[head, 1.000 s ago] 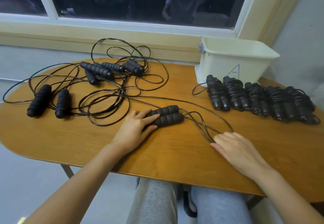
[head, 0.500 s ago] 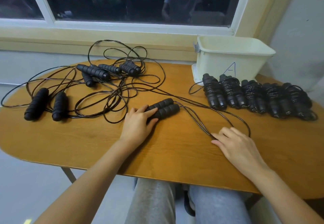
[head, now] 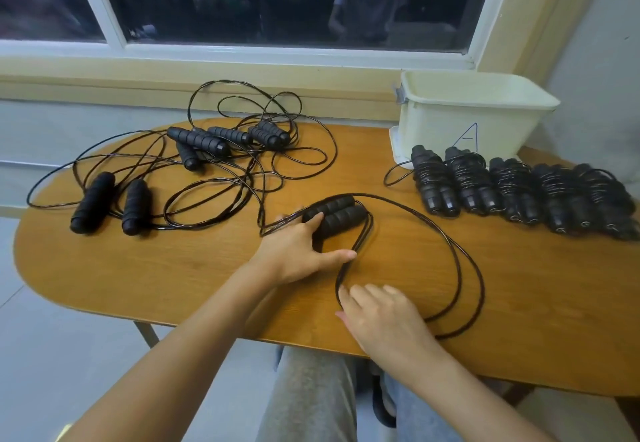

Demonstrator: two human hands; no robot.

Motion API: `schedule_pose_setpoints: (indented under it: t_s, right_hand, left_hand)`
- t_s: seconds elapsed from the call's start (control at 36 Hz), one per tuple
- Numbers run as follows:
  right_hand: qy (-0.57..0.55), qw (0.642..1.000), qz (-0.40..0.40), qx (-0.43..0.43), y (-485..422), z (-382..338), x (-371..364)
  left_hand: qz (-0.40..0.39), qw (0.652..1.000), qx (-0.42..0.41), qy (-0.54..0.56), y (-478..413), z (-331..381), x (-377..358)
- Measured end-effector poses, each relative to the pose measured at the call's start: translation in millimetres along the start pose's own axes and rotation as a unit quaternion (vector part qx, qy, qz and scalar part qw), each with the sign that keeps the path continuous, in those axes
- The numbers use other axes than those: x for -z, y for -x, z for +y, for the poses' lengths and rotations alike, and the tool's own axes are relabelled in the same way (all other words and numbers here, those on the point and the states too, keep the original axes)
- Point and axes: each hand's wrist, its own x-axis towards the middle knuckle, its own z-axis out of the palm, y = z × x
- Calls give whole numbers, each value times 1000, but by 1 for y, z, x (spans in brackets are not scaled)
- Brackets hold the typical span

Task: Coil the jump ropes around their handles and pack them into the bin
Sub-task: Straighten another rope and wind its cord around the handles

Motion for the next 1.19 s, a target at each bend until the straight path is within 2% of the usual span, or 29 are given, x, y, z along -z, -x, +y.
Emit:
schedule_pose_setpoints:
  t_s: [0.08, 0.17, 0.33, 0.42, 0.53, 0.58, 0.67, 0.69, 0.72, 0.75, 0.81, 0.83, 0.89, 0.94, 1.08, 1.19]
  right_hand:
    - [-5, 1000, -21, -5, -4, -4, 1]
    - [-66, 996, -44, -28, -10, -2, 8]
    - [-105, 991, -62, -63, -24, 32, 17]
    - [-103, 990, -72, -61, -25, 45, 15]
    - [-103, 988, -81, -85, -25, 54, 8]
    - [-95, 987, -84, -96, -27, 56, 6]
    - [-89, 985, -98, -114, -32, 58, 3]
    - [-85, 983, -101, -125, -35, 58, 2]
    - [-78, 982, -103, -140, -38, 58, 1]
    - [-73, 980, -104, -155, -40, 59, -1]
    - [-62, 978, -94, -178, -44, 61, -4]
    - [-59, 977, -88, -184, -45, 63, -5]
    - [-57, 976, -81, -194, -49, 65, -8]
    - [-55, 972, -96, -210, -51, 68, -11]
    - [-53, 953, -138, -264, -53, 75, -10]
    - [-32, 935, -183, -302, -52, 79, -2]
  left_hand:
    - [-5, 1000, -16, -7, -2, 0, 1]
    - [5, 999, -32, 8, -2, -5, 0]
    - [-34, 984, -58, 162, -8, -22, 21]
    - [-68, 957, -51, 276, -15, -31, 42]
    - [-52, 935, 2, 351, -39, -40, 68]
    - [-25, 906, 43, 420, -58, -40, 80]
    - [3, 840, 94, 535, -85, -36, 96]
    - [2, 838, 99, 537, -94, -34, 101]
    - [-8, 855, 99, 508, -101, -31, 104]
    - [-28, 891, 91, 443, -107, -27, 106]
    - [-98, 962, 55, 248, -109, -13, 105]
    - [-137, 978, 36, 152, -109, -6, 102]
    - [-215, 976, 0, 22, -104, 6, 91]
    - [-238, 971, -20, -19, -98, 10, 74]
    - [-89, 991, -41, -87, -85, -2, 35]
    - [-75, 989, -35, -123, -54, 6, 22]
